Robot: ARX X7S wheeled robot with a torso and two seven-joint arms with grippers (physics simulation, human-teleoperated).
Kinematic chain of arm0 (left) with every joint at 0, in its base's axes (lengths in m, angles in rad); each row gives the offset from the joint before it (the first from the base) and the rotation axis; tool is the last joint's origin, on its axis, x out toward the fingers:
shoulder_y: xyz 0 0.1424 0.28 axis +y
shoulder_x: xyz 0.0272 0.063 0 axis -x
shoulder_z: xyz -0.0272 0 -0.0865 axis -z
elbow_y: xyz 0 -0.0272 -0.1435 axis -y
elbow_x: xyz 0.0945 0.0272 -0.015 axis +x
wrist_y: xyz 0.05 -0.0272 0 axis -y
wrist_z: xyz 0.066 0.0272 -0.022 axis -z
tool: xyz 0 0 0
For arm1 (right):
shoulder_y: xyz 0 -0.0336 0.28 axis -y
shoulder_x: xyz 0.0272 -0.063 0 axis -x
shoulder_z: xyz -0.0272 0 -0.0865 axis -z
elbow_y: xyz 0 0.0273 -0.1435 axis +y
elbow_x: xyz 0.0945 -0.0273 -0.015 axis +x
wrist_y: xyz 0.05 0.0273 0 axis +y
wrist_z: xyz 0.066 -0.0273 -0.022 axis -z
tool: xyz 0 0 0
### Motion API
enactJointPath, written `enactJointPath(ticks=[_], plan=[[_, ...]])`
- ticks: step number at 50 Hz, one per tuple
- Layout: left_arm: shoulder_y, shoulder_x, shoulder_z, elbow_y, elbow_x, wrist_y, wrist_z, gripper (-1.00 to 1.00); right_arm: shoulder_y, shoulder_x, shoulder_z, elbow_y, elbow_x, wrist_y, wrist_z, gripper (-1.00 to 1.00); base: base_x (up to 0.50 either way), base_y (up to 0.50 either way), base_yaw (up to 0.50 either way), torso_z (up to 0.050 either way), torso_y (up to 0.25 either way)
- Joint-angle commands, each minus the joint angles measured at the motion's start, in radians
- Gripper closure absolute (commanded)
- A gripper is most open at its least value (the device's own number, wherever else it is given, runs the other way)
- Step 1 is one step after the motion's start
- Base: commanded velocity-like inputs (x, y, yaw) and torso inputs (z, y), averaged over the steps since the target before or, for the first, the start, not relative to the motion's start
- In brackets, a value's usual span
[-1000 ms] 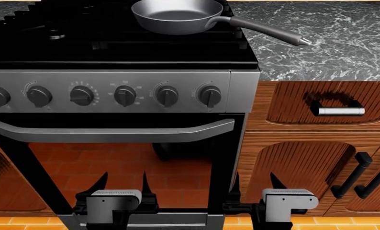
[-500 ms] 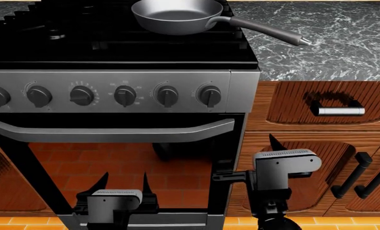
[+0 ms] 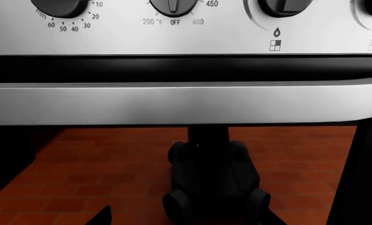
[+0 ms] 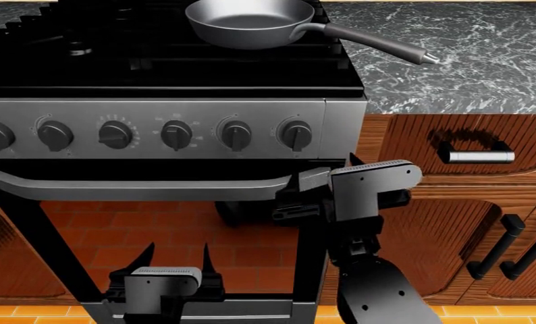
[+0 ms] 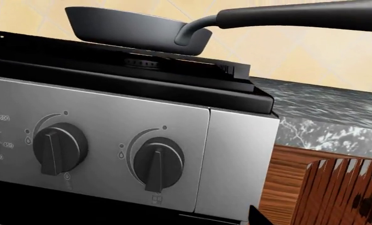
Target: Turn on the front right burner of the stove.
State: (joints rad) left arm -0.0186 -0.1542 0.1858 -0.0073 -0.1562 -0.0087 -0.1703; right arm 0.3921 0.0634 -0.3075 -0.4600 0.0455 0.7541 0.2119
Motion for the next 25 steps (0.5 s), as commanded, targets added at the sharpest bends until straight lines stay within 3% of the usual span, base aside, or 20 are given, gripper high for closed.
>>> enactJointPath(ticks=[1,25], plan=[[-0.004,-0.007,0.011,-0.004,-0.007,-0.002,-0.003,-1.00,0.080,-0.029,-0.018,0.095,0.041,-0.030,0.009,-1.00,0.00,0.00,0.00,0.000,0.000],[-0.007,-0.018,0.025,-0.006,-0.022,0.000,-0.013,-1.00,0.233,-0.041,-0.083,0.400,0.097,-0.196,0.114,-1.00,0.00,0.00,0.00,0.000,0.000]])
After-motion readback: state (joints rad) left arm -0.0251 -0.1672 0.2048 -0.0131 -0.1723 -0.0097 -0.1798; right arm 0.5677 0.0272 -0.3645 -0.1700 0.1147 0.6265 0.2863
